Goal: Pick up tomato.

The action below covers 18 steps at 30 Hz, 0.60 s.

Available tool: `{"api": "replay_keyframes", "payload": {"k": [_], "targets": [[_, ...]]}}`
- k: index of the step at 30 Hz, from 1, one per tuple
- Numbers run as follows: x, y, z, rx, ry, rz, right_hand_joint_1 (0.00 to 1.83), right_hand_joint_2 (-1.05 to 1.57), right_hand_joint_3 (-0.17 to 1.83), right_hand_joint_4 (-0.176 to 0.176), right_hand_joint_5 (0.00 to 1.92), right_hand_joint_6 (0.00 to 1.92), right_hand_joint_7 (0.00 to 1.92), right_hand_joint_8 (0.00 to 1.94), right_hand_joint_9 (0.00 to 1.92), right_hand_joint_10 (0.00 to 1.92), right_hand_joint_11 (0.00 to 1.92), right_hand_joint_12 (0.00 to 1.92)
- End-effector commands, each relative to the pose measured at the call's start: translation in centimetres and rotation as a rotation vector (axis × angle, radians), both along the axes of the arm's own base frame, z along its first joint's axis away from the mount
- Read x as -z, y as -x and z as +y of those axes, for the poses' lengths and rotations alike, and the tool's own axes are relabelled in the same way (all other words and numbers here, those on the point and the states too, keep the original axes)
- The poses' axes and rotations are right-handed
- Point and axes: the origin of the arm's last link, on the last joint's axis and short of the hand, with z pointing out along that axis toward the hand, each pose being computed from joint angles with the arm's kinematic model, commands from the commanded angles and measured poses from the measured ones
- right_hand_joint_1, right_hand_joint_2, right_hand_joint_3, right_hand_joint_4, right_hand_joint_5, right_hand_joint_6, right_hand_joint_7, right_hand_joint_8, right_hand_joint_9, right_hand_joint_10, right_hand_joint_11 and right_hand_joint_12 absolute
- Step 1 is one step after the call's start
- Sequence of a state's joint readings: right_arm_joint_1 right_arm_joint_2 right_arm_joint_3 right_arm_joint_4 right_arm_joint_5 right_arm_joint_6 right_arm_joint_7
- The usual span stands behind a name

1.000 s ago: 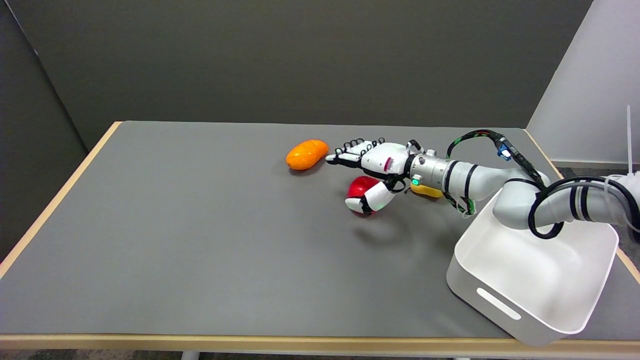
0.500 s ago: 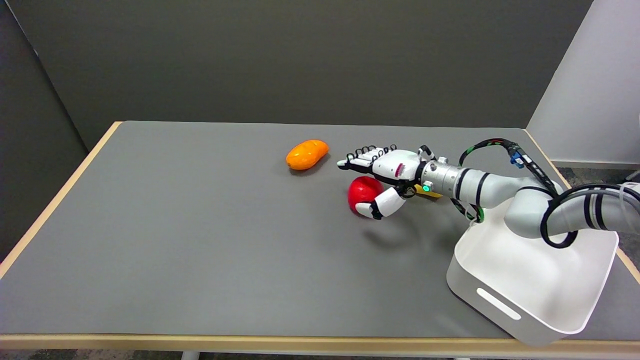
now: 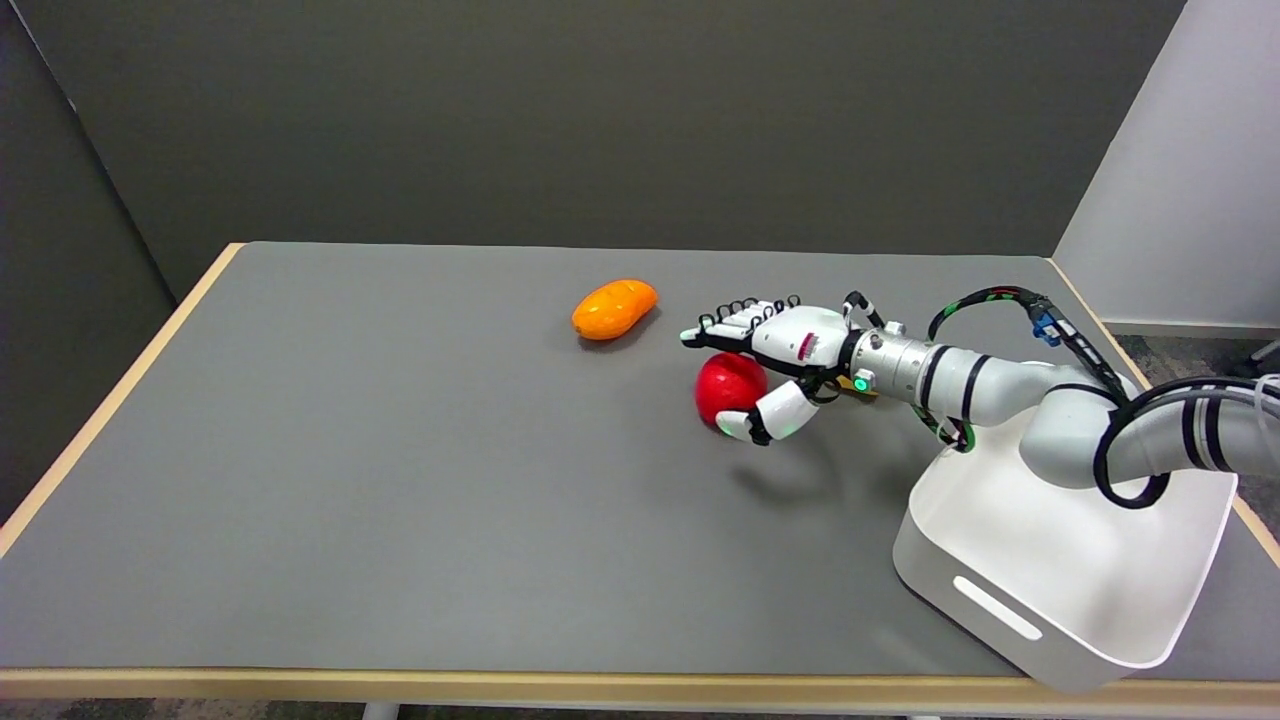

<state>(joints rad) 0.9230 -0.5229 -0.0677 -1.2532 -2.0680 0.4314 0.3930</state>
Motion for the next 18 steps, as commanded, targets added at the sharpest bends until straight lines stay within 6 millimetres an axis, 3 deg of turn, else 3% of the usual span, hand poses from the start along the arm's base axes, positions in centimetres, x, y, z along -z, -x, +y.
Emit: {"api": "replay_keyframes", "payload": {"k": [1,8,18], "targets": [[0.6,0.0,-0.1,-0.012,-0.008,-0.021,0.44,0.67,0.97,0.079,0.07,0.29,0.14,0.26,0.14,0.55,0.03,1.07],[1.3,0.2,-0.1,-0.009,-0.021,-0.029,0.66,0.76,0.96,0.082,0.19,0.43,0.31,0.35,0.29,0.69,0.23,1.29],[1.9,0.5,-0.4,-0.001,-0.03,-0.029,0.68,0.75,0.96,0.092,0.22,0.47,0.33,0.37,0.32,0.72,0.26,1.32]]}}
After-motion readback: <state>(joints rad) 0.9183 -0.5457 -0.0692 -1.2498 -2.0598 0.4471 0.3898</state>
